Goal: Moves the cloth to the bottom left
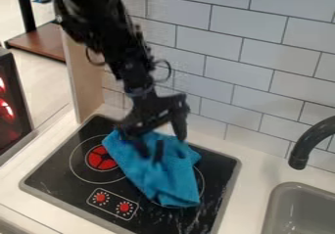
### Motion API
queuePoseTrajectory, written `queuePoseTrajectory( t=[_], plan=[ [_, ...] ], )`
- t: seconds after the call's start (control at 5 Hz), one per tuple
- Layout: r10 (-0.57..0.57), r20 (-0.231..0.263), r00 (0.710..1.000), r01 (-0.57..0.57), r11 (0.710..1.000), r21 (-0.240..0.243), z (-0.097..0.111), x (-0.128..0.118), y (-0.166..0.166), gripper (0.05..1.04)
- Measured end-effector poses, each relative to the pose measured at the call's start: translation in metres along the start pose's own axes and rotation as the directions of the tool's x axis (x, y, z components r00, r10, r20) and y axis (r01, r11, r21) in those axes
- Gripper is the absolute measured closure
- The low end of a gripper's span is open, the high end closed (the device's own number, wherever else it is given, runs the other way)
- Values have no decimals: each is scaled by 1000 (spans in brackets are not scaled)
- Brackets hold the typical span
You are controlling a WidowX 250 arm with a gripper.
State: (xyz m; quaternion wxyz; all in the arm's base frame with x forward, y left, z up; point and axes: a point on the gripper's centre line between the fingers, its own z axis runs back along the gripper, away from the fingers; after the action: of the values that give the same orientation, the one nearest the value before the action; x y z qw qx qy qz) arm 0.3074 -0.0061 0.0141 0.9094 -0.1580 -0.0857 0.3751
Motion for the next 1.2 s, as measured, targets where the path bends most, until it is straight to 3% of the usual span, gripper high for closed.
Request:
queuePoseTrajectory(
  t=[0.2,0.6,1.0,1.2],
  plan=[
    [21,-35,999,-20,1000,22,-27,-2,8,82],
    [38,13,999,-39,999,37,-43,13,1,82],
    [73,175,982,-92,991,102,-30,45,18,82],
    [168,219,961,-201,970,139,-21,64,42,82]
  ],
)
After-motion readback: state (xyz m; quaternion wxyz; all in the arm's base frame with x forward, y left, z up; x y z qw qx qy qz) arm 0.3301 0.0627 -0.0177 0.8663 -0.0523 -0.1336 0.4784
